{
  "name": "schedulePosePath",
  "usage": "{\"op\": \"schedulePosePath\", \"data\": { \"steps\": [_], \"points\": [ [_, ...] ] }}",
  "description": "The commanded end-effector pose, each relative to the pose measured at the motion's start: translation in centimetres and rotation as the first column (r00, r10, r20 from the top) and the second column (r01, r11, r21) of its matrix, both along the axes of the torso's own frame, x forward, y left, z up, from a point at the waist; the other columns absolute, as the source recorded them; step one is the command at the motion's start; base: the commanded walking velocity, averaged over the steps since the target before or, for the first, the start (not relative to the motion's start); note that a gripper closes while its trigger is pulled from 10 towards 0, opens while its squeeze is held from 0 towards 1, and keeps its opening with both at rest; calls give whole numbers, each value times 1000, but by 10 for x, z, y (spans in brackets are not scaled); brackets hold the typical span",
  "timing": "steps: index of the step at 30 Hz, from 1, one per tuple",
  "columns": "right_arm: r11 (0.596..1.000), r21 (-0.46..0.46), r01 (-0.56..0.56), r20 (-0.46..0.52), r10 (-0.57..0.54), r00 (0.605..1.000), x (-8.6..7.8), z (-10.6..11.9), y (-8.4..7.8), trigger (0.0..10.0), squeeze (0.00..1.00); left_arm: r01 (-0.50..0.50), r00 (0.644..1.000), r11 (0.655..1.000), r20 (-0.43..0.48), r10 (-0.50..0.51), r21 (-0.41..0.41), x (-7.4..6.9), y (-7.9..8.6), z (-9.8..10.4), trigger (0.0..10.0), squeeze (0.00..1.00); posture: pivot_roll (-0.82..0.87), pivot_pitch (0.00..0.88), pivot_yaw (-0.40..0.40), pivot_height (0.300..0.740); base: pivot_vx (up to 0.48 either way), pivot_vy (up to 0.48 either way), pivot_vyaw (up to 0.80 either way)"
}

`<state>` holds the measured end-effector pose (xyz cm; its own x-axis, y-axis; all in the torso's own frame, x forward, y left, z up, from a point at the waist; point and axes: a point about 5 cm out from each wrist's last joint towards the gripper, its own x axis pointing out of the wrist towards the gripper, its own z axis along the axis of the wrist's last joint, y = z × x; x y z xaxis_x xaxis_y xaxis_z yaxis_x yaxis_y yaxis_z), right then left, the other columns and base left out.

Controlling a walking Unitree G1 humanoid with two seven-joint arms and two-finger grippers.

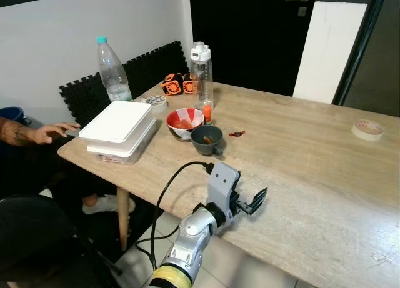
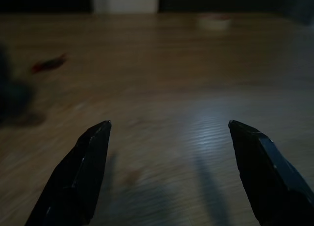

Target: Restocking fridge

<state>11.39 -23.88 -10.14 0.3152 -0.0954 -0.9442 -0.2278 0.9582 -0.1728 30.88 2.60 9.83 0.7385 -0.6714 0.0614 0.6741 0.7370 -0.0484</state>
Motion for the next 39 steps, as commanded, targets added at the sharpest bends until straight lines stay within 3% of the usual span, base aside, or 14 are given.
{"op": "schedulePosePath", "data": {
  "steps": [1,6,10,13,15,20,22,25,26,30,34,39],
  "points": [
    [1000,12,18,-10,-18,1000,-3,-2,3,10000,0,-40,999,999,-12,40,0,6,6,0,10000,0,-83,81,61,740,0,0,0],
    [1000,8,18,-15,-18,1000,-5,-2,2,10000,0,-51,999,999,-15,51,16,11,7,1,10000,0,-92,85,60,740,0,0,0],
    [1000,3,19,-14,-19,1000,-5,-2,1,10000,0,-121,992,992,-20,122,36,18,13,-1,10000,0,-98,81,56,740,0,0,0],
    [1000,2,18,-9,-18,1000,-4,-1,0,10000,0,-242,970,969,-26,243,46,26,34,-3,10000,0,-94,74,50,740,0,0,0],
    [1000,2,18,-8,-18,1000,-3,-1,-1,10000,0,-260,965,965,-27,261,43,27,38,-3,10000,0,-94,74,50,740,0,0,0],
    [1000,6,7,-11,-7,1000,-3,0,-1,10000,0,-383,924,923,8,383,29,36,75,4,10000,0,-87,67,44,740,0,0,0],
    [1000,7,7,-11,-7,1000,-3,0,-1,10000,0,-395,919,918,11,395,24,37,78,5,10000,0,-87,67,44,740,0,0,0],
    [1000,9,4,-8,-4,1000,-2,0,-2,10000,0,-504,863,863,62,501,37,42,114,13,10000,0,-75,60,40,740,0,0,0],
    [1000,9,4,-8,-4,1000,-2,0,-2,10000,0,-504,863,863,62,501,37,42,114,13,10000,0,-75,60,40,740,0,0,0],
    [1000,11,0,-3,0,1000,0,1,-2,10000,0,-602,798,798,54,601,20,44,147,15,10000,0,-71,50,34,740,0,0,0],
    [1000,11,-4,-2,4,1000,1,1,-2,10000,0,-632,774,775,48,631,9,43,159,15,10000,0,-71,38,29,740,0,0,0],
    [1000,7,-15,-6,15,1000,2,2,-3,10000,0,-643,765,766,40,643,5,40,162,11,10000,0,-69,30,21,740,0,0,-155]
  ]
}}
